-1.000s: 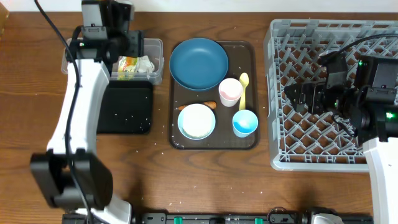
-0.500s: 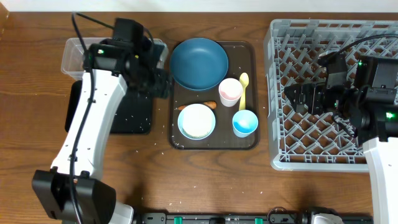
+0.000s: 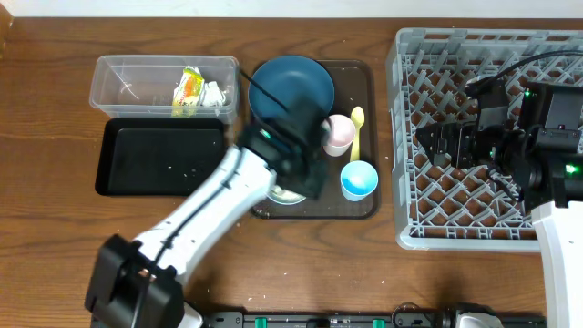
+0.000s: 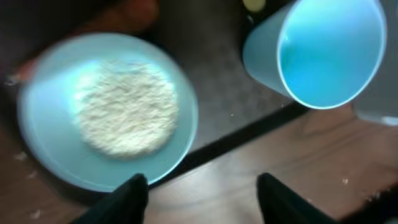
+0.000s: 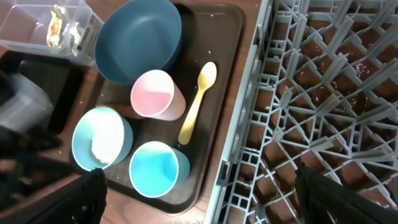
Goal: Sort waste into correct bins and load items into the dishwasher rack
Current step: 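Move left gripper to light-blue rice bowl and grasp its rim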
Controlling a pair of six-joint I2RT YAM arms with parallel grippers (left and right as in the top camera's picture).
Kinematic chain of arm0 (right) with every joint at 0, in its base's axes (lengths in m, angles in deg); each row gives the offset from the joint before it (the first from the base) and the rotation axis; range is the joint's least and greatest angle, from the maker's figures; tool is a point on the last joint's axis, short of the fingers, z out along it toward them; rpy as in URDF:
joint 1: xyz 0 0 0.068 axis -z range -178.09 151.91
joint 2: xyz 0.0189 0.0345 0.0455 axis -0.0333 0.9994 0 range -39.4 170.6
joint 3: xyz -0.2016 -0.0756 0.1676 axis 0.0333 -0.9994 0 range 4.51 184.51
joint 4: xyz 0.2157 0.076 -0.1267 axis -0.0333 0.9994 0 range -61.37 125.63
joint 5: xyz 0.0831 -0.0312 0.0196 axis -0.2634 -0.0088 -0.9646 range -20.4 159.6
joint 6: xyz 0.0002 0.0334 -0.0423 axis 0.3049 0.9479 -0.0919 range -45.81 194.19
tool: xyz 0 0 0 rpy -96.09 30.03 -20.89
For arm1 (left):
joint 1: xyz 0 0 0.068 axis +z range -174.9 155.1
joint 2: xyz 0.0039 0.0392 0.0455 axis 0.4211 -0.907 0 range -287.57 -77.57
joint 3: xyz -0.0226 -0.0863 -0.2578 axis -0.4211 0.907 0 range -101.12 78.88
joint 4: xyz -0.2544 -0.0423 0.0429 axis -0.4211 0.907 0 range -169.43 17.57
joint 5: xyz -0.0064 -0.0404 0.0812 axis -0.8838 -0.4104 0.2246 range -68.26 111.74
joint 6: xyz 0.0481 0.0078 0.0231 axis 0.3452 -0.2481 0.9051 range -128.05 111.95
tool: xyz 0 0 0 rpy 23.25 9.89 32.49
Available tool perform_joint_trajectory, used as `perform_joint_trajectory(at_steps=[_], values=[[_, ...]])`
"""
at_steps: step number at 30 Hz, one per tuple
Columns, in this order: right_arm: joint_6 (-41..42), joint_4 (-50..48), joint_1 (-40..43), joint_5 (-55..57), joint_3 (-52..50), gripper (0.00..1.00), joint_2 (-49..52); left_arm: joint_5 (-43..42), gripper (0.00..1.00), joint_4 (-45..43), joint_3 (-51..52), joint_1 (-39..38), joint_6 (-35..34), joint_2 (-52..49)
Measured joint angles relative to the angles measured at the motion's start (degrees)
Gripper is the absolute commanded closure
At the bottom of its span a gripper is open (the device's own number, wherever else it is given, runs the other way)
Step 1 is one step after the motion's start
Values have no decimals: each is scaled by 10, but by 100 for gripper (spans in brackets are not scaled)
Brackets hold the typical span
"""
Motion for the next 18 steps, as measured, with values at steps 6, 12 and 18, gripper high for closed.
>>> perform_joint_trajectory(at_steps=[6, 12, 18], values=[[0, 2, 0, 0, 0, 5, 0, 33, 47, -87, 63, -39, -40, 0], [0, 2, 0, 0, 0, 5, 0, 45, 47, -125, 78, -41, -42, -15], [0, 3, 0, 0, 0, 5, 0, 48, 47, -128, 81, -38, 8, -54]])
